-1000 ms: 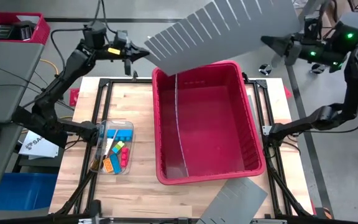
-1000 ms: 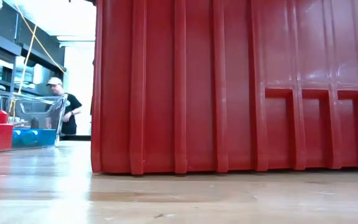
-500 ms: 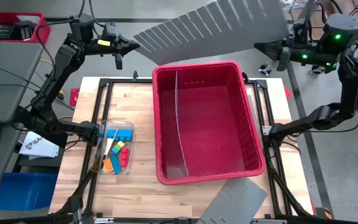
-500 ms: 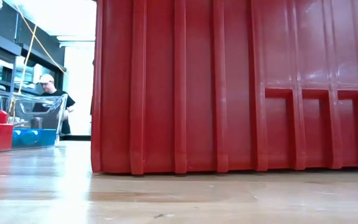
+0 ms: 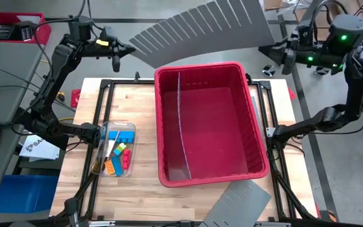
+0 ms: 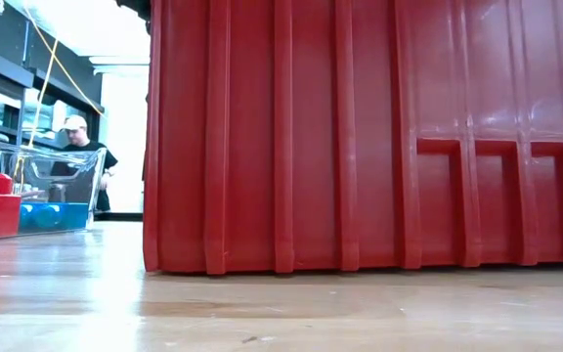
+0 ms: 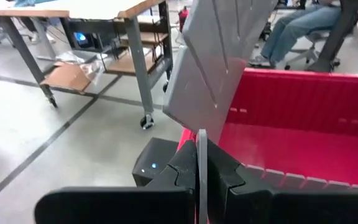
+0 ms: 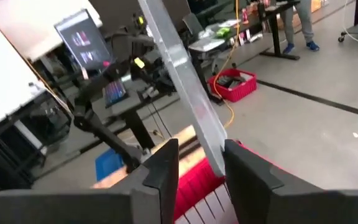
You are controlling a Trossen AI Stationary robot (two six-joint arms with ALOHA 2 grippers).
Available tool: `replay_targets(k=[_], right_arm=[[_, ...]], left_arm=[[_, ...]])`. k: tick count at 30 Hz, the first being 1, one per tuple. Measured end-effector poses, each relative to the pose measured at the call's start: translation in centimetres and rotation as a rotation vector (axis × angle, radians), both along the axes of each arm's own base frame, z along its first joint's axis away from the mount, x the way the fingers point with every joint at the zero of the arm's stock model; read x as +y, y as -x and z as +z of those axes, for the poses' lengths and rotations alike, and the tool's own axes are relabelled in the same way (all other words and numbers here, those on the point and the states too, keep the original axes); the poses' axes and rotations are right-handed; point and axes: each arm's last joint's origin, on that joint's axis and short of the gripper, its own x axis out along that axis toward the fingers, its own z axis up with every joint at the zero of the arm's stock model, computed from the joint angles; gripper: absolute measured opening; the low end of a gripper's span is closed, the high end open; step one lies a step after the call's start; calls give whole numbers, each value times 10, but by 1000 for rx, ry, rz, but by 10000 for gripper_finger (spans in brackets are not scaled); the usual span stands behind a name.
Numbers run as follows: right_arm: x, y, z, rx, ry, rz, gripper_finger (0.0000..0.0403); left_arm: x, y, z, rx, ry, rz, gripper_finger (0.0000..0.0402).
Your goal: Sort Items/Unsort Items
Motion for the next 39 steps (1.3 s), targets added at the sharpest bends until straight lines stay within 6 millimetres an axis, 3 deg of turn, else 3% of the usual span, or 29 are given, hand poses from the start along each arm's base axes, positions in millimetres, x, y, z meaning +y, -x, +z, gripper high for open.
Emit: replay_targets(k=[13,18,25,29,39], right_arm=[[0,0,-18,219,24,28,114],[-6,-9,-23,296,95,55,114],[-11,-14,-34,441,134,72,114],[-11,-15,-35,457,125,74,114],[-24,-36,-51,545,20,89,114]], left_arm=[[-13,11,1,10,37,-9,0],[-20,11,-4,-21,190,-70,0],[-34,17,-22,124,345,-60,0],[-39,21,-24,213,286,-30,0],[-35,14,-14,122,247,-22,0]])
